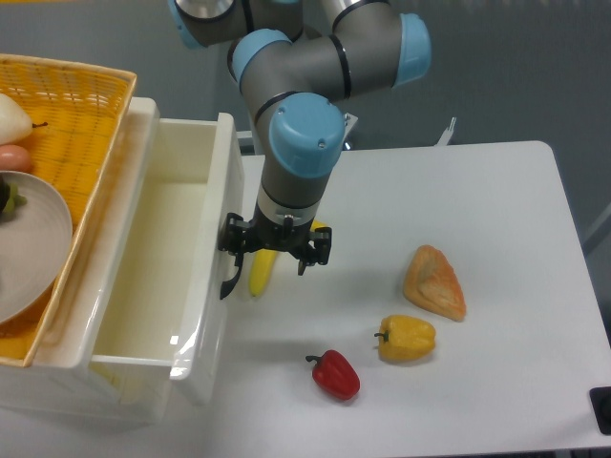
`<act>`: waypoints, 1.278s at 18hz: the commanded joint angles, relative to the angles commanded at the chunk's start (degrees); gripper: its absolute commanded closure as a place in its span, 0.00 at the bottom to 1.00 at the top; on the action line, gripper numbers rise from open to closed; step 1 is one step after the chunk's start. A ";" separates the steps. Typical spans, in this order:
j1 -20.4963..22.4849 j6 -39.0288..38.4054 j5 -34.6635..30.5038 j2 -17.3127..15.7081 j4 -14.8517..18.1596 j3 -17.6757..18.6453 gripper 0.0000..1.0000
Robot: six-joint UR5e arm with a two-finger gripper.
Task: Slide open the top white drawer
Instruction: 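Keep pulling the drawer handle to extend the drawer fully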
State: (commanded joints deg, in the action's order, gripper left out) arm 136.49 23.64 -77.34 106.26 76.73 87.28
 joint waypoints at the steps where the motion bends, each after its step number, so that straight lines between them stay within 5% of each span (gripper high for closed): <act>1: 0.26 0.17 0.00 0.00 0.00 0.00 0.00; 23: 4.13 3.08 0.17 0.53 0.44 -0.26 0.00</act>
State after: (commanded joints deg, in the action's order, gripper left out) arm 140.62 26.72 -77.17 106.79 77.17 87.01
